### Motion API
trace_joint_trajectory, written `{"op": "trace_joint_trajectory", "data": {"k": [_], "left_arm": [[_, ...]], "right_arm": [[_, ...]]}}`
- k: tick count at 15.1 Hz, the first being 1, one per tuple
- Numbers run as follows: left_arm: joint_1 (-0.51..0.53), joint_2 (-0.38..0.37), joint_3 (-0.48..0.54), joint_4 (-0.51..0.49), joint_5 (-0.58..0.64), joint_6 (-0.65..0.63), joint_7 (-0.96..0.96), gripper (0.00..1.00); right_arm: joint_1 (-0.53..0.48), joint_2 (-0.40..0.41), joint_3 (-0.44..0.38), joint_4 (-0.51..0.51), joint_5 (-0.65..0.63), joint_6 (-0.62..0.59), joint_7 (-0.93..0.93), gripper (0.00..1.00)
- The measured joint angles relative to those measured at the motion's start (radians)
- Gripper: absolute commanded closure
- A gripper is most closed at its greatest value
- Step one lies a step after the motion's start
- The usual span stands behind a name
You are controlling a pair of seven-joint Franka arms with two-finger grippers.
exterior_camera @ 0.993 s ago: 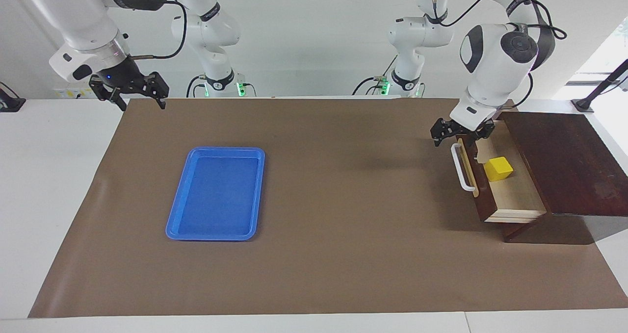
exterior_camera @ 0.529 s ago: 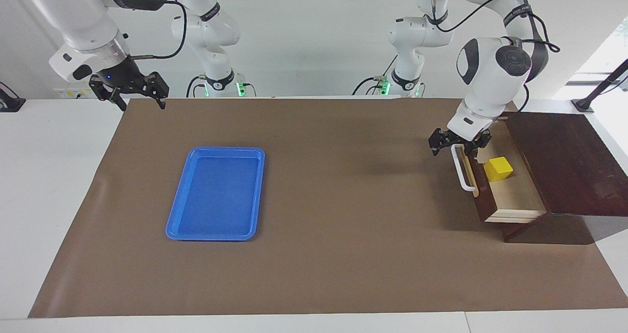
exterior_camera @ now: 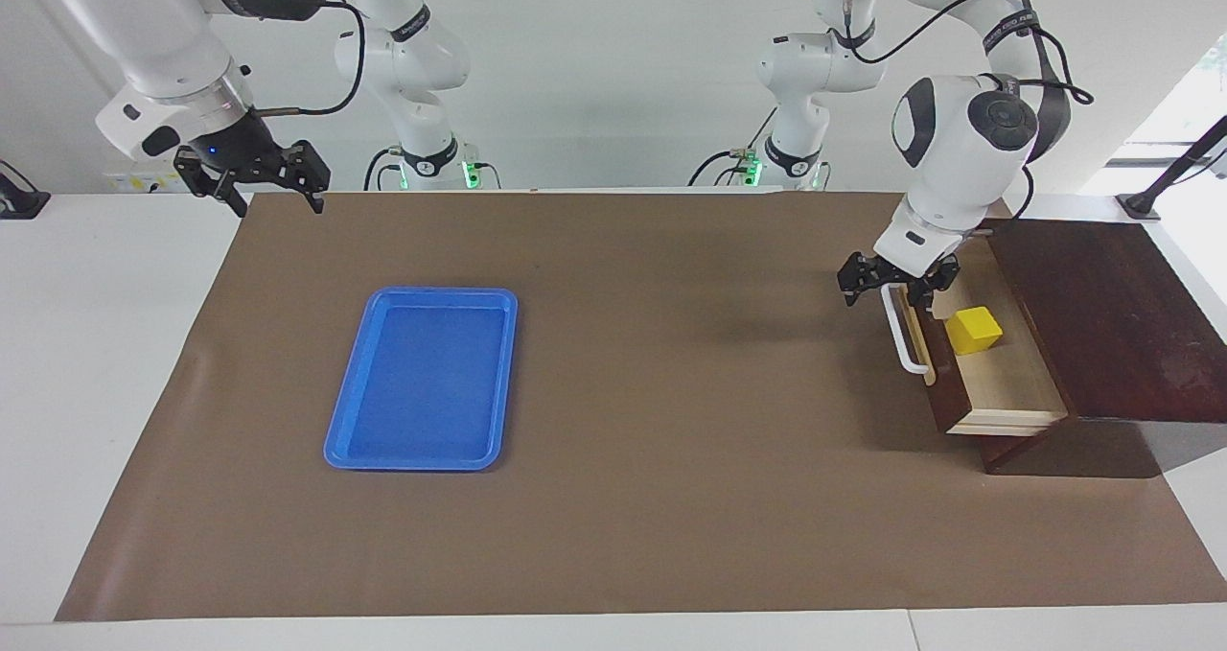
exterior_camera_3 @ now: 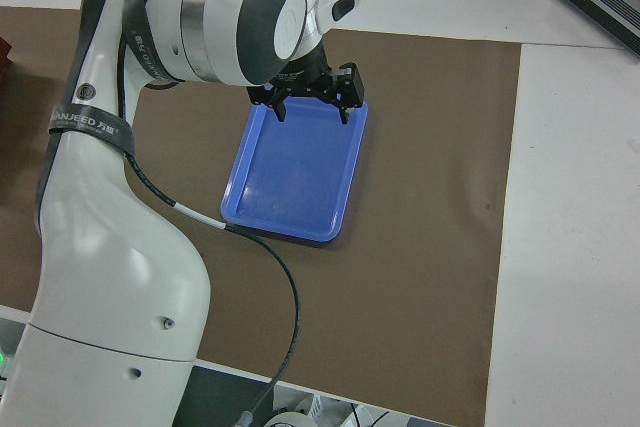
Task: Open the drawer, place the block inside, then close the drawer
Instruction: 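Push the drawer closed with the left gripper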
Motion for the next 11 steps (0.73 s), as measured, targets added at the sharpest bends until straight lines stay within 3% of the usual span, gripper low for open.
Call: {"op": "trace_joint_trajectory", "data": {"k": [6, 11], "left_arm": [[0.006, 0.0, 0.007, -0.001, 0.0, 0.002, 0.005, 0.0], [0.086, 0.001, 0.009, -0.001, -0.007, 0.017, 0.073, 0.0]], "right_arm": [[0.0, 0.0, 0.0, 0.0, 0.0, 0.0, 0.0, 0.0], [0.0, 0.0, 0.0, 0.0, 0.0, 0.0, 0.0, 0.0]]}}
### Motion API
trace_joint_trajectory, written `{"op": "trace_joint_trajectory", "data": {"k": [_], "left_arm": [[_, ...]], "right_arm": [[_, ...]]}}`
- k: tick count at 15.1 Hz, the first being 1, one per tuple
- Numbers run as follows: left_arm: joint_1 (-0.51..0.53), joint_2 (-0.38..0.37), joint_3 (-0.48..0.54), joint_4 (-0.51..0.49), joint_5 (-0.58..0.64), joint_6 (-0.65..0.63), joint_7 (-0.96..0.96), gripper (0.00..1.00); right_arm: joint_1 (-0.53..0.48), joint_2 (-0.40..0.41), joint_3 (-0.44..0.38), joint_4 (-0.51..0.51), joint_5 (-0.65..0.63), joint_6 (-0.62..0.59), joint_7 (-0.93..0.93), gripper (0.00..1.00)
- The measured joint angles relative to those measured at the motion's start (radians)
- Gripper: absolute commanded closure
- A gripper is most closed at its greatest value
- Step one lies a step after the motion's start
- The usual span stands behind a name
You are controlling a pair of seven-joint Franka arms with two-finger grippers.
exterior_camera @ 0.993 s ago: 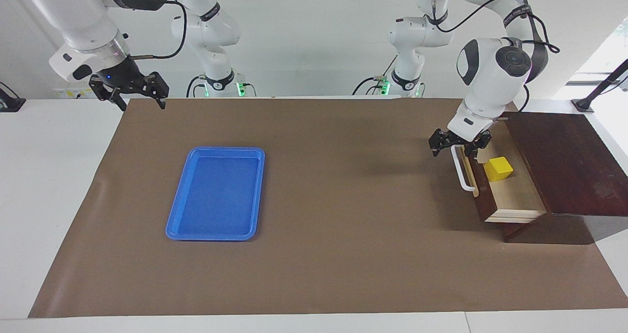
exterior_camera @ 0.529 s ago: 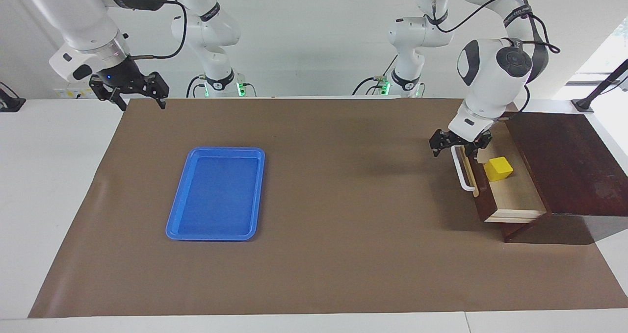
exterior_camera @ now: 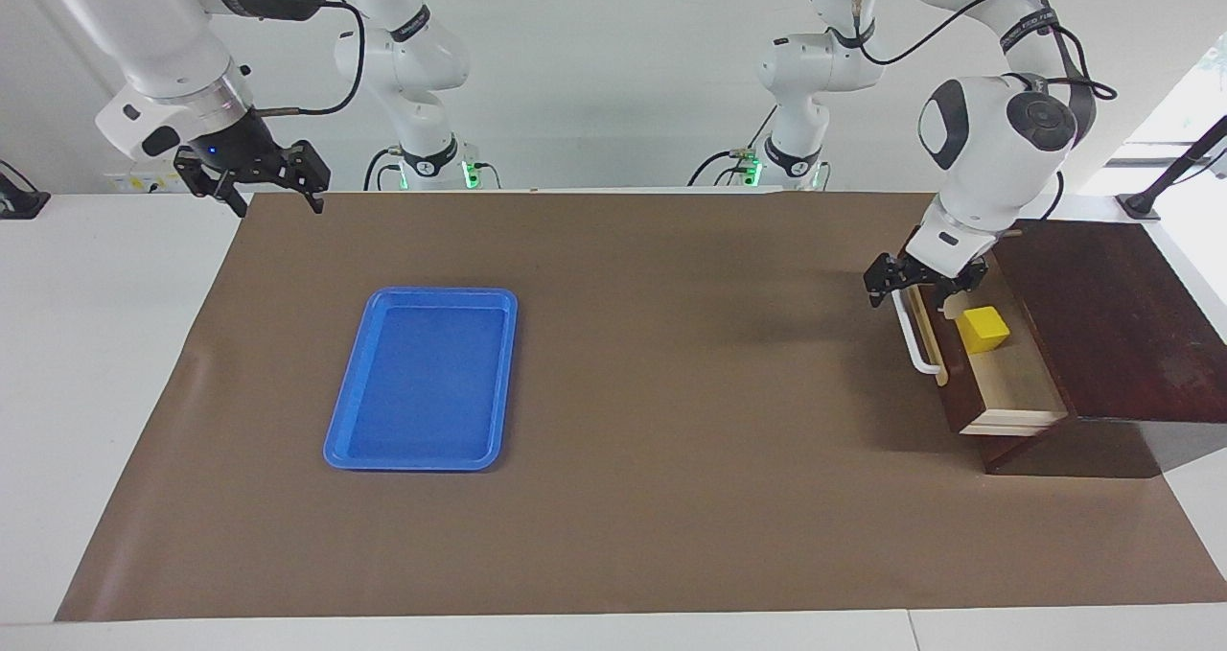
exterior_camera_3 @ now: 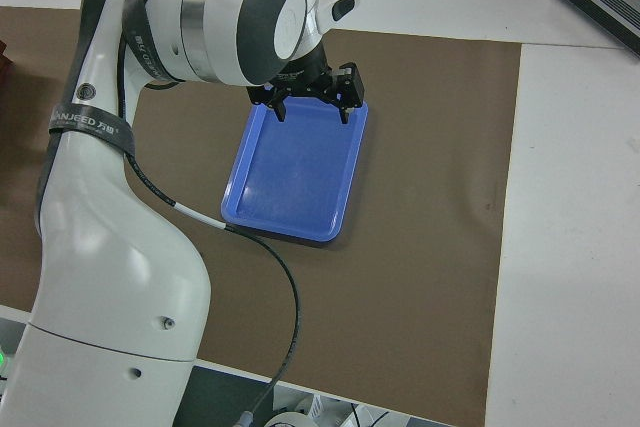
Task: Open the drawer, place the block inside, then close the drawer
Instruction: 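Push the drawer closed with the left gripper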
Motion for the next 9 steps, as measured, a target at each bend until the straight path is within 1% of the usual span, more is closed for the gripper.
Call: {"op": "trace_joint_trajectory", "data": {"k": [6, 9], "left_arm": [[0.151, 0.009, 0.006, 0.009, 0.0, 0.058, 0.116, 0.0], [0.16, 0.01, 0.001, 0.016, -0.009, 0.055, 0.129, 0.0]], "right_arm": [[0.0, 0.0, 0.0, 0.001, 0.0, 0.0, 0.0, 0.0], [0.0, 0.0, 0.0, 0.001, 0.0, 0.0, 0.0, 0.0]]}}
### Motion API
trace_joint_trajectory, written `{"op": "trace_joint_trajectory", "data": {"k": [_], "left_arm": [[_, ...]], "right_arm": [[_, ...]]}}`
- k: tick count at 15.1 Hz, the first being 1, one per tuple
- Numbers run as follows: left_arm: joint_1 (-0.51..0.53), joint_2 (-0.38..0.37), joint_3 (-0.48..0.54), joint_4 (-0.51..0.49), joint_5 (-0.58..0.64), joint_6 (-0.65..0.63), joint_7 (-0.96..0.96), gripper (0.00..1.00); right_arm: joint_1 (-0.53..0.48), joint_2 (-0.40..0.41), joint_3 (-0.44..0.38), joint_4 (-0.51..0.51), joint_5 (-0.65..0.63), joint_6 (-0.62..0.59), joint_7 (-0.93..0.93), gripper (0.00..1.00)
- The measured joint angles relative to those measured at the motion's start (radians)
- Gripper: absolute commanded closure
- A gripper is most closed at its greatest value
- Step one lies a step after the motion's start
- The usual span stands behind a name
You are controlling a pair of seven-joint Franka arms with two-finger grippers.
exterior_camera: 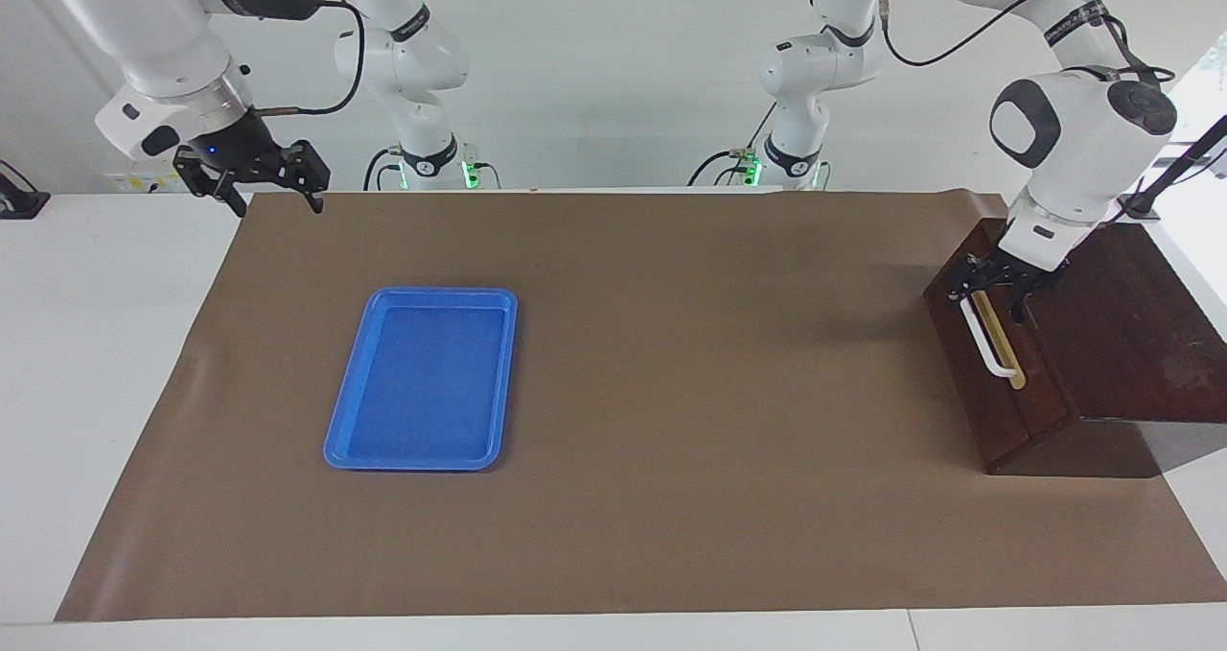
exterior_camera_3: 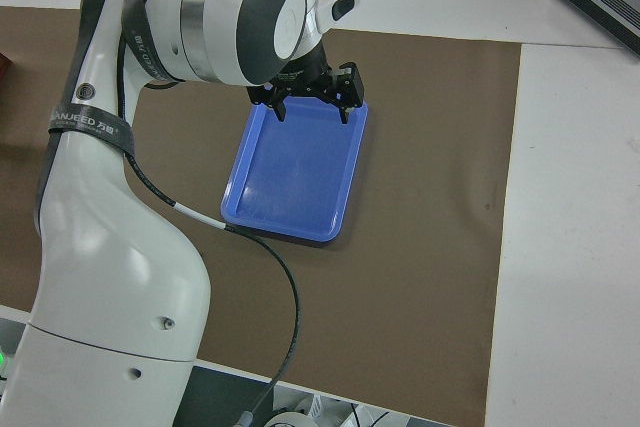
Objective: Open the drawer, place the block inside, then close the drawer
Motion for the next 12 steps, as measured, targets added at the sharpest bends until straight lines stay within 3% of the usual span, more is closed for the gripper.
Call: {"op": "trace_joint_trajectory", "data": {"k": [5, 12], "left_arm": [[-0.001, -0.018, -0.002, 0.034, 0.003, -0.062, 0.0, 0.0], [-0.064, -0.179, -0.022, 0.128, 0.003, -0.336, -0.044, 0.0]], "right_arm": [[0.0, 0.0, 0.0, 0.001, 0.0, 0.0, 0.0, 0.0], [0.0, 0.0, 0.0, 0.001, 0.0, 0.0, 0.0, 0.0]]}}
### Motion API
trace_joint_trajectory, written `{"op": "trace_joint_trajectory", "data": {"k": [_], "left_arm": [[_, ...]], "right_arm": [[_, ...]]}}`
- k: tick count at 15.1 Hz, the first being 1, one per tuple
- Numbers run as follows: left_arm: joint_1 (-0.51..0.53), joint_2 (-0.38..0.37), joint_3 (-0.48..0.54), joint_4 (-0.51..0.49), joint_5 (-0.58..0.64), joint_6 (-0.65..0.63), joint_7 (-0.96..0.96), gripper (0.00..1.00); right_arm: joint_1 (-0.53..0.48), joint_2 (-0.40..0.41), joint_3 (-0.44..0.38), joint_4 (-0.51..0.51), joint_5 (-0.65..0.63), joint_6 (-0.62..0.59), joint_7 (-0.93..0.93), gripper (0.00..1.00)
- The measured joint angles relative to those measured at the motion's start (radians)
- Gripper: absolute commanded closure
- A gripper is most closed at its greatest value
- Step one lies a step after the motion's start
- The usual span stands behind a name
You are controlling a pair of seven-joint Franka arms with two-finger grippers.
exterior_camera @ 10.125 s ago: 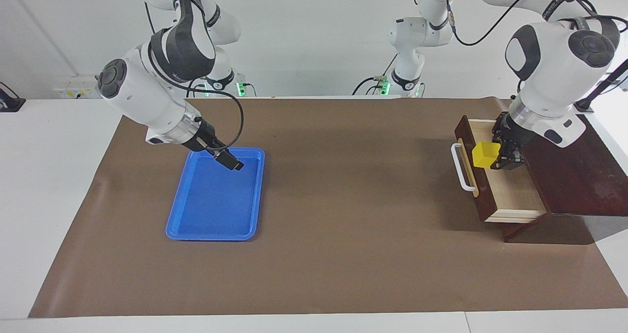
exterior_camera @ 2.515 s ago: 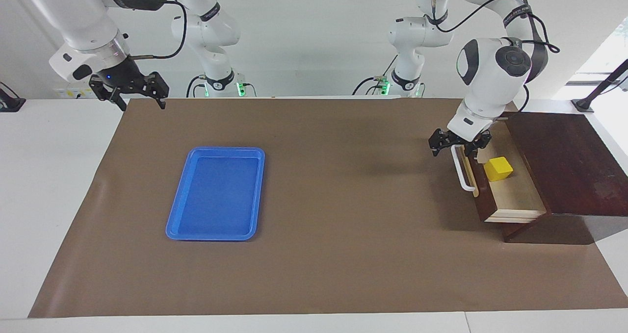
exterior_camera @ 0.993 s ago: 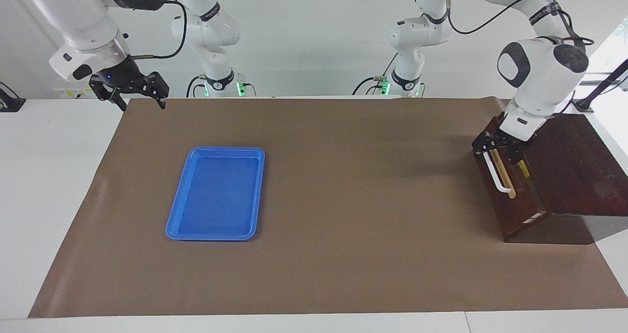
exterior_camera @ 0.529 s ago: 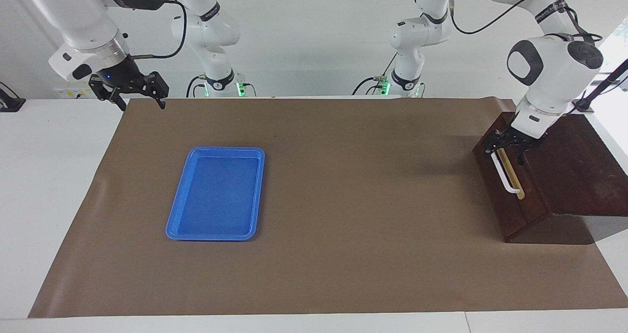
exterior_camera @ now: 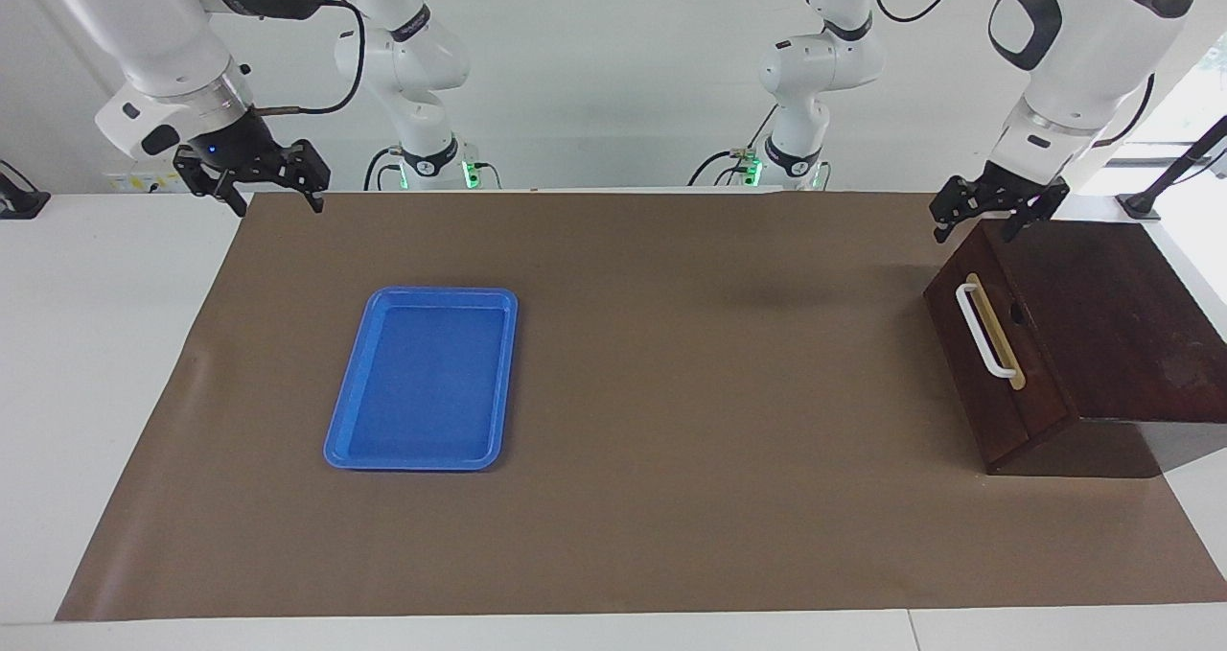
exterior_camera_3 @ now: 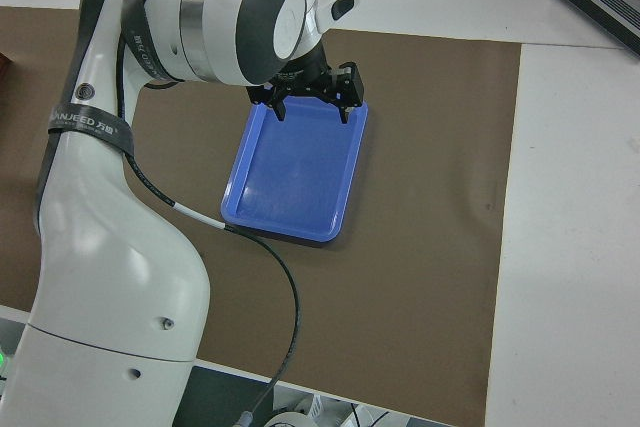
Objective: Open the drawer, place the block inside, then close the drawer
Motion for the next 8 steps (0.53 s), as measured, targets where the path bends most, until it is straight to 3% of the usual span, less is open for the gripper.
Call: {"op": "trace_joint_trajectory", "data": {"k": [4, 8], "left_arm": [[0.0, 0.016, 0.001, 0.088, 0.0, -0.081, 0.0, 0.0], [-0.012, 0.101, -0.007, 0.199, 0.0, -0.121, 0.001, 0.0]], "right_arm": [[0.0, 0.0, 0.0, 0.0, 0.0, 0.006, 0.0, 0.0], [0.0, 0.0, 0.0, 0.001, 0.0, 0.007, 0.0, 0.0]]}}
